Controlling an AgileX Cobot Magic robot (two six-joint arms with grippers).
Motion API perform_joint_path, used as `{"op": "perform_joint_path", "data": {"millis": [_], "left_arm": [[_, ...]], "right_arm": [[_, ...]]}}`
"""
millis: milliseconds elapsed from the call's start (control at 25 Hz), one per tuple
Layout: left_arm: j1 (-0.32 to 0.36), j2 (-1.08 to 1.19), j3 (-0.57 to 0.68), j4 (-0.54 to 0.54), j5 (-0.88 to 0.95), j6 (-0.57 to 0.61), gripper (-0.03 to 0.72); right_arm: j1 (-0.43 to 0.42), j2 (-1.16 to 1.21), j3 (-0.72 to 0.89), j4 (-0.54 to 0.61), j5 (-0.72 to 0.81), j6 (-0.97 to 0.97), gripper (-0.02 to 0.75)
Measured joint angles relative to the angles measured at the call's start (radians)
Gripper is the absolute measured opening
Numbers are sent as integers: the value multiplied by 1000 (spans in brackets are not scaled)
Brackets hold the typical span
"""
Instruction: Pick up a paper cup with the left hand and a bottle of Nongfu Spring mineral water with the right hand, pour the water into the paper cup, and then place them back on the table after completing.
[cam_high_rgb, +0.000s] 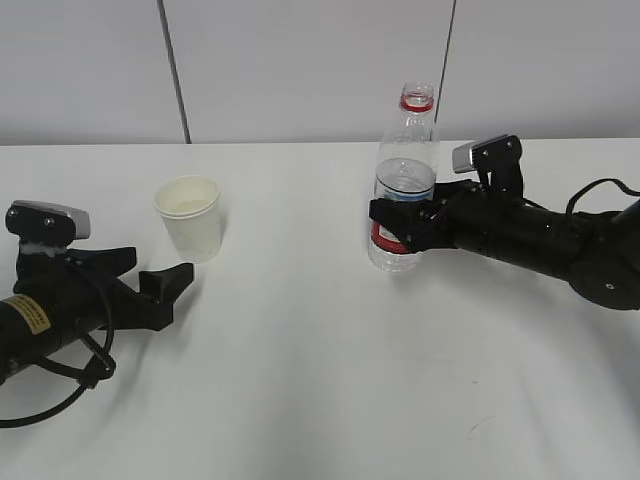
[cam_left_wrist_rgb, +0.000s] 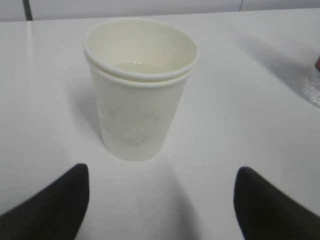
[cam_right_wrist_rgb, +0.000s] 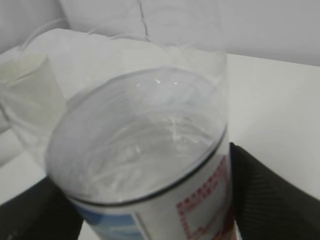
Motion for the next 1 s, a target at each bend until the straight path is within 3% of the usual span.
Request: {"op": "perform_joint_path", "data": {"millis": [600,1000], "left_arm": [[0,0,0,0,0,0,543],[0,0,0,1,0,0,543]], "right_arm": [[-2,-14,18,-36,2,17,627],[-2,-80,49,-54,108,24,627]]}}
